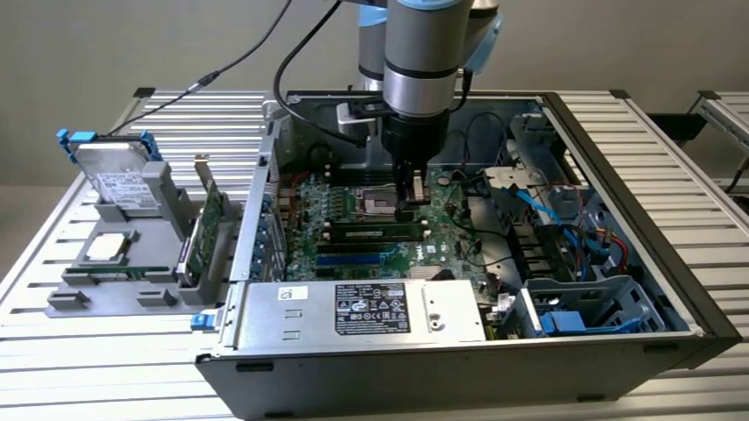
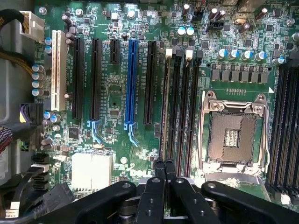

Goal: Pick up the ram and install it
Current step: 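Press down the ram until it locks into place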

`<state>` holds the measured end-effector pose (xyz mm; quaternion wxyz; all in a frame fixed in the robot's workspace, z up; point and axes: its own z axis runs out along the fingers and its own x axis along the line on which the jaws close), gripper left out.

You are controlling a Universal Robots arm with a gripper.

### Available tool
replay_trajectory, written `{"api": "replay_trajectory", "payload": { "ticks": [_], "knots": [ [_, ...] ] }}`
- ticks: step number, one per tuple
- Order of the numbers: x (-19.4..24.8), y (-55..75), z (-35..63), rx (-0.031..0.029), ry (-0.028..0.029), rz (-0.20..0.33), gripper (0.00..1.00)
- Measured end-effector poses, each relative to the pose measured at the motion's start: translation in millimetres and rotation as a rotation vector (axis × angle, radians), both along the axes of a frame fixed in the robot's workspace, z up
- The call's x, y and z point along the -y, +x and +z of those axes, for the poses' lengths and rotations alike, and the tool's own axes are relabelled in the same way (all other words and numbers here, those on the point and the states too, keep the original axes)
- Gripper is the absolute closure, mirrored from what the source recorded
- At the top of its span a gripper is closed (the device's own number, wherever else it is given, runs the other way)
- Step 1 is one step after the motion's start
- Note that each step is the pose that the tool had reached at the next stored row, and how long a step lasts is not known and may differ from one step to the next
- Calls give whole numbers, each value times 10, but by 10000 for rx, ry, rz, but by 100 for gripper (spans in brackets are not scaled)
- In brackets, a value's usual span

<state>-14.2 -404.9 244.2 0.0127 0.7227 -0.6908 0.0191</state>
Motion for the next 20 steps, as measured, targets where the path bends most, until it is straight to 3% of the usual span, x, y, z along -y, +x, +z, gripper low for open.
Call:
{"api": "replay_trajectory", "payload": {
  "ticks": [20],
  "knots": [
    [1,-1,-154,-2,-6,-1,90]
  ]
}}
